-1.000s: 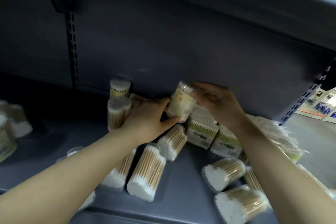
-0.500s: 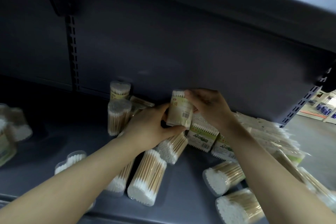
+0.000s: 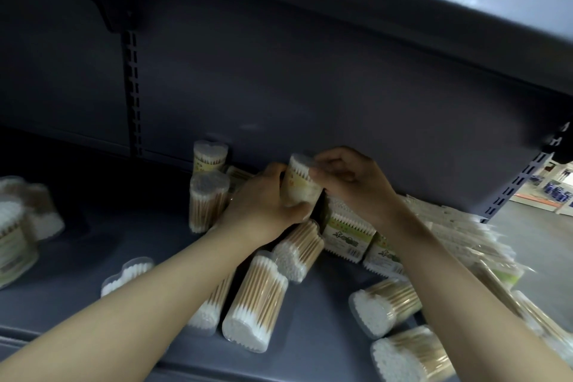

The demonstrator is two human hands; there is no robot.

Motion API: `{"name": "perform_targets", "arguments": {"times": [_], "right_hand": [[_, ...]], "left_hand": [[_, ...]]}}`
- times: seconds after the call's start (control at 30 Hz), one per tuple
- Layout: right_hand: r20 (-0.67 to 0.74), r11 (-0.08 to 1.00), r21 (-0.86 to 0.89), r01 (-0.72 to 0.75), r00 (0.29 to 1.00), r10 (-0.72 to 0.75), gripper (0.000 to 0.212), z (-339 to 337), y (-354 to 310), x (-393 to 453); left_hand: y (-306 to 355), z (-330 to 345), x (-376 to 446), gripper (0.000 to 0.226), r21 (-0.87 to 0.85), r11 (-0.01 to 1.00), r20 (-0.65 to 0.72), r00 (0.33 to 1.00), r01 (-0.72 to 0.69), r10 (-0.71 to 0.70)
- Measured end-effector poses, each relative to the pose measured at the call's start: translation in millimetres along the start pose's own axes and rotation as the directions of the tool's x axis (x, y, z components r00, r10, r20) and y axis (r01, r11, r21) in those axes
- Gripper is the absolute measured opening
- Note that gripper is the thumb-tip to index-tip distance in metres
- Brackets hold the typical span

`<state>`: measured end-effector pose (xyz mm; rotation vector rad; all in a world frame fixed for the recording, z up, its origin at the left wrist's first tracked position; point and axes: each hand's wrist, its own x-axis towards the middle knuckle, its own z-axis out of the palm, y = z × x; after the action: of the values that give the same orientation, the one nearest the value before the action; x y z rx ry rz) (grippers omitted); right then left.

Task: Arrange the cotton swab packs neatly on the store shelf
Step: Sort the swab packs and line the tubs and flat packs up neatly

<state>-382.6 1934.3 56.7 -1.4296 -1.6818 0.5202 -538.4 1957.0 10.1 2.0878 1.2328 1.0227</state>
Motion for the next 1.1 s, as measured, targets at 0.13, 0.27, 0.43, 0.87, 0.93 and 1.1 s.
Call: {"name": "perform_targets", "arguments": {"times": [0.13,0.27,0.43,0.87,0.93,1.1], "right_hand": [[-0.054,0.998,-0.061,0.029,0.998,-0.032,0.008,-4.0,2.7,1.6],[-0.137,0.992,-0.123,0.000,0.990,-0.017,0.015,-10.4,10.2,3.7],[-0.165,0.985,-0.169,-0.017,0.986,-0.012,0.014,-16.8,18.3,5.3],[-0.124,0.892,-0.415,-0.182,0.982,0.143,0.024,-25.6,53.1,8.0],[-0.113,0.886,-0.427,-0.182,0.983,0.148,0.025,-25.3,54.5,7.5],[-0.111,0.864,-0.468,-0.185,0.982,0.150,0.026,-26.2,54.6,6.9]], "left_hand": [[0.9,2.1,4.3,0.072,0.008,1.000,0.001,1.000,0.012,-0.012],[-3.2,7.7,6.8,0.080,-0.008,0.999,0.022,0.999,0.047,-0.047],[-0.4,13.5,9.9,0.077,0.011,0.998,0.016,0.998,0.057,-0.057],[-6.5,35.8,24.0,0.063,-0.091,0.989,0.052,0.993,0.113,-0.109],[-6.6,40.5,26.0,0.053,-0.080,0.989,0.039,0.992,0.124,-0.121],[-0.6,41.6,26.8,0.034,-0.010,0.999,-0.020,0.998,0.053,-0.053]]}}
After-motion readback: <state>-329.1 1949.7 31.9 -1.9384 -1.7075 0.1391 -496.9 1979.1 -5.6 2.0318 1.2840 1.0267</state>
